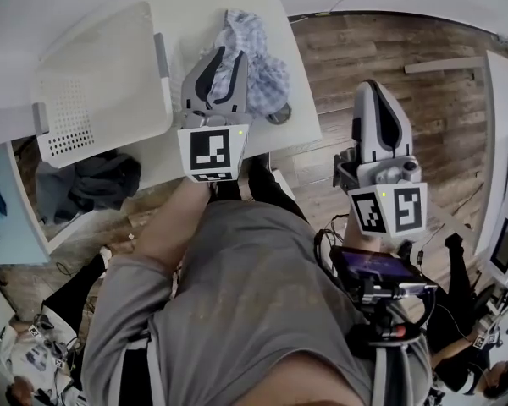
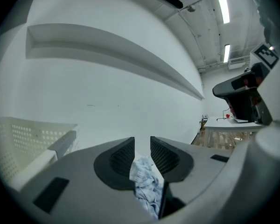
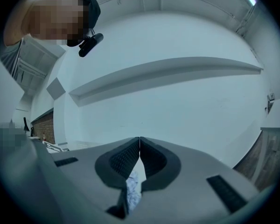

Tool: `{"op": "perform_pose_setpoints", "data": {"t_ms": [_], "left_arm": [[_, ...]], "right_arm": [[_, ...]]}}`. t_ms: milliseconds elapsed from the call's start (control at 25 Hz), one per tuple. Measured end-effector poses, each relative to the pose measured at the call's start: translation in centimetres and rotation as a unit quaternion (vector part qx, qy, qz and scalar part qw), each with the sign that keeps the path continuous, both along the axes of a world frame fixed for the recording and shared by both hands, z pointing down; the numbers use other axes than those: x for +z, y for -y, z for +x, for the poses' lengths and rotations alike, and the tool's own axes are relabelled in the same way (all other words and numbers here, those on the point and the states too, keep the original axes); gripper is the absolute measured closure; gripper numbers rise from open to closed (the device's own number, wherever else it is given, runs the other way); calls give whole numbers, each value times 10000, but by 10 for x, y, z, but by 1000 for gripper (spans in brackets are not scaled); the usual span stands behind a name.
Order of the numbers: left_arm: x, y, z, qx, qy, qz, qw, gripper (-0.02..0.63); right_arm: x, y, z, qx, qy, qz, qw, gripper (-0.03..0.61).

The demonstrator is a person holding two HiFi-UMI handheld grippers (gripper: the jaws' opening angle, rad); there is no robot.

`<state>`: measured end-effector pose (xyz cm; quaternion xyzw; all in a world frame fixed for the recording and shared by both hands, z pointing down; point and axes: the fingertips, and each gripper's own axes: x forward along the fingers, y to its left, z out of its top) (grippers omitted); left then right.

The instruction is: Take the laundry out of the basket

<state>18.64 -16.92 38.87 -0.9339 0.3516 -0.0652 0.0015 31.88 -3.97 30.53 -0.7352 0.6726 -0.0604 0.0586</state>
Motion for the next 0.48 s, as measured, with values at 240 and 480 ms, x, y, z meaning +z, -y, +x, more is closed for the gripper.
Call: {"op": "perform_pose_setpoints", "data": {"t_ms": [240, 480], "left_arm": [[-44, -18, -13, -69, -291, 290, 9991, 529], [-97, -25, -45, -378, -688, 655, 9948, 566]], "right_arm": [[-14, 8, -13, -314, 45, 288, 9991, 571], [-27, 31, -38, -803, 23, 663, 9946, 571]]}}
